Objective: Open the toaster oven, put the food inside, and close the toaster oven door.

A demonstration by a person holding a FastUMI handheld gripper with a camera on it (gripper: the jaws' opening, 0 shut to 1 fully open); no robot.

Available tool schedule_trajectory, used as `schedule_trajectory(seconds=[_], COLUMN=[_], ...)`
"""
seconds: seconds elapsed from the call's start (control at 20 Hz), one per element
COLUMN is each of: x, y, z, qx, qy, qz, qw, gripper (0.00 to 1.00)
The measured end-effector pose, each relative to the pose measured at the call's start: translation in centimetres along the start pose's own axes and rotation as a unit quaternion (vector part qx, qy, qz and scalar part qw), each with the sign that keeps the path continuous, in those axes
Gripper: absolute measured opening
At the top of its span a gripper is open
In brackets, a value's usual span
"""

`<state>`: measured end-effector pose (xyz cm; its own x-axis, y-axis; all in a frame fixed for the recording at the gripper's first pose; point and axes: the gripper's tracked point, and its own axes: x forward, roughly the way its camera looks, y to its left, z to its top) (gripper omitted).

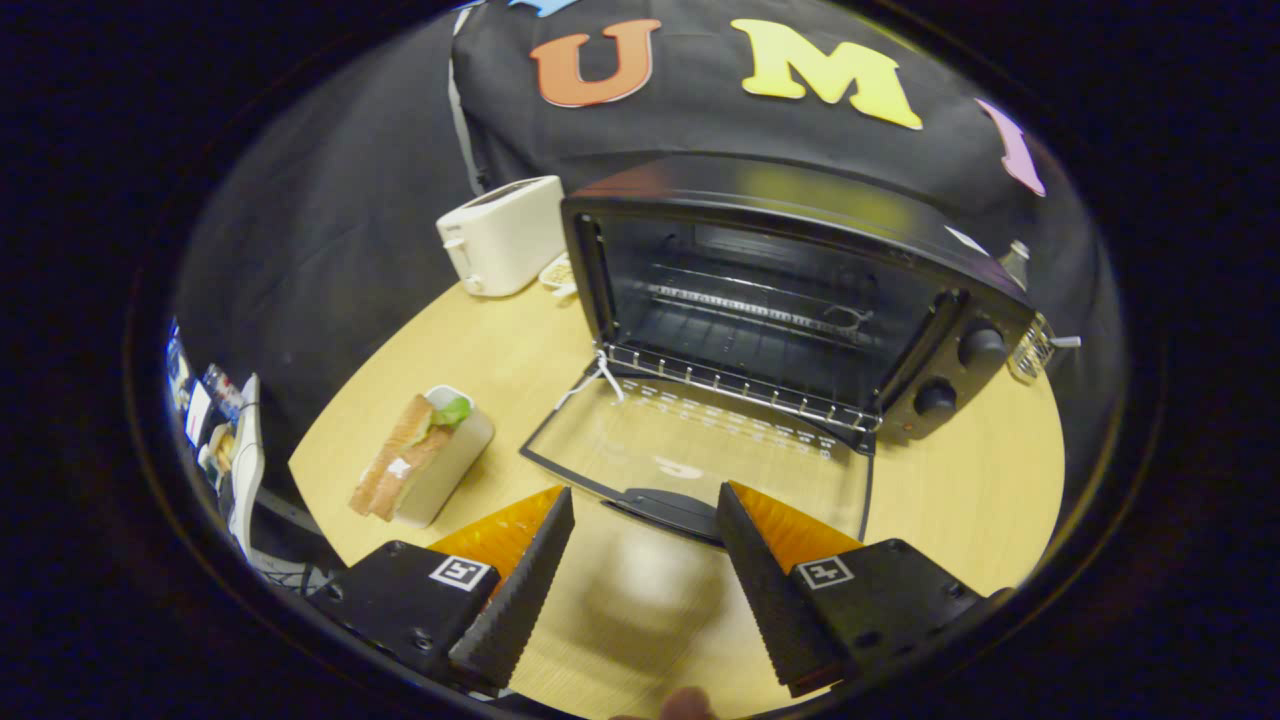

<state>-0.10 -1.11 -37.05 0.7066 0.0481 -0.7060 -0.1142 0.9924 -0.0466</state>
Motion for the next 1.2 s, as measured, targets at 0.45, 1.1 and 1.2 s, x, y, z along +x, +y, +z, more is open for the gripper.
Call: schedule_trajectory(seconds=[0.45,1.1,1.2], x=[-3.0,2.2,3.5], y=[5.8,15.6,16.0], z=[0.8,-1.0,-1.0], qx=[0.075,0.242,0.261], qy=[0.063,0.174,0.190], qz=[0.156,0.261,0.261], qw=[0.983,0.918,0.910], gripper=[0.95,0.97,0.95])
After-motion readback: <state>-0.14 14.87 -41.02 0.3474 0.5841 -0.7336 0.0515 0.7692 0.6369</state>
